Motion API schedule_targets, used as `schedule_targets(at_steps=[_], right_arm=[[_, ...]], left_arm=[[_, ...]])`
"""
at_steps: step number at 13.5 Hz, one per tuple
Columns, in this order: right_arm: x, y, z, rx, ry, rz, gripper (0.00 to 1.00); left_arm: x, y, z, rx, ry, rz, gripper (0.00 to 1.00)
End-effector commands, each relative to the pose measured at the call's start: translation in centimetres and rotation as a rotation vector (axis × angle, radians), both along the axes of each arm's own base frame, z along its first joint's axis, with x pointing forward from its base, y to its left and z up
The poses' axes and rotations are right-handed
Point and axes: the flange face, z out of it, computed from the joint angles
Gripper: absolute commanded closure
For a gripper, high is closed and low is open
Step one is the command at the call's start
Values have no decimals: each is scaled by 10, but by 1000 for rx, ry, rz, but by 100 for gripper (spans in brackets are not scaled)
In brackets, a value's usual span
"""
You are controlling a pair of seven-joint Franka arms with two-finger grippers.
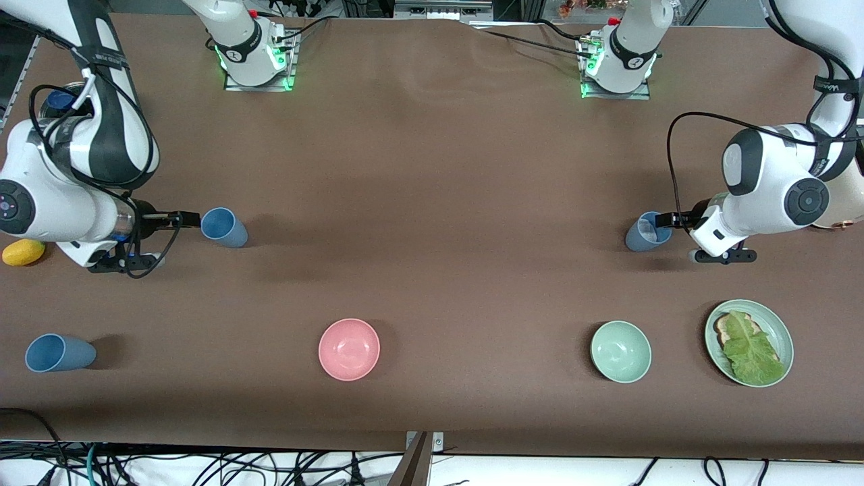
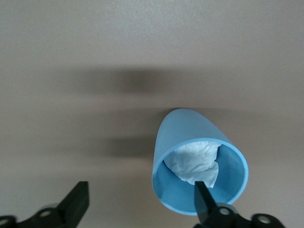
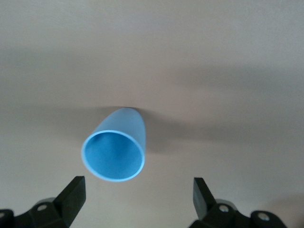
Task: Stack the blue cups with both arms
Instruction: 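Grasp the blue cups with the right gripper and the left gripper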
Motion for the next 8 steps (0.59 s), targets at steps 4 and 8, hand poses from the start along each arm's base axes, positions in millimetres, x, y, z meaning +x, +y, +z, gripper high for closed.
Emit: schedule_targets(at_steps=[4, 8], right_arm=[[-53, -4, -39, 4, -50, 13, 0], [-49, -5, -43, 3, -66, 11, 1]], left_arm=[[10, -4, -8, -13, -8, -16, 90], [24, -14, -1, -46, -38, 28, 100]])
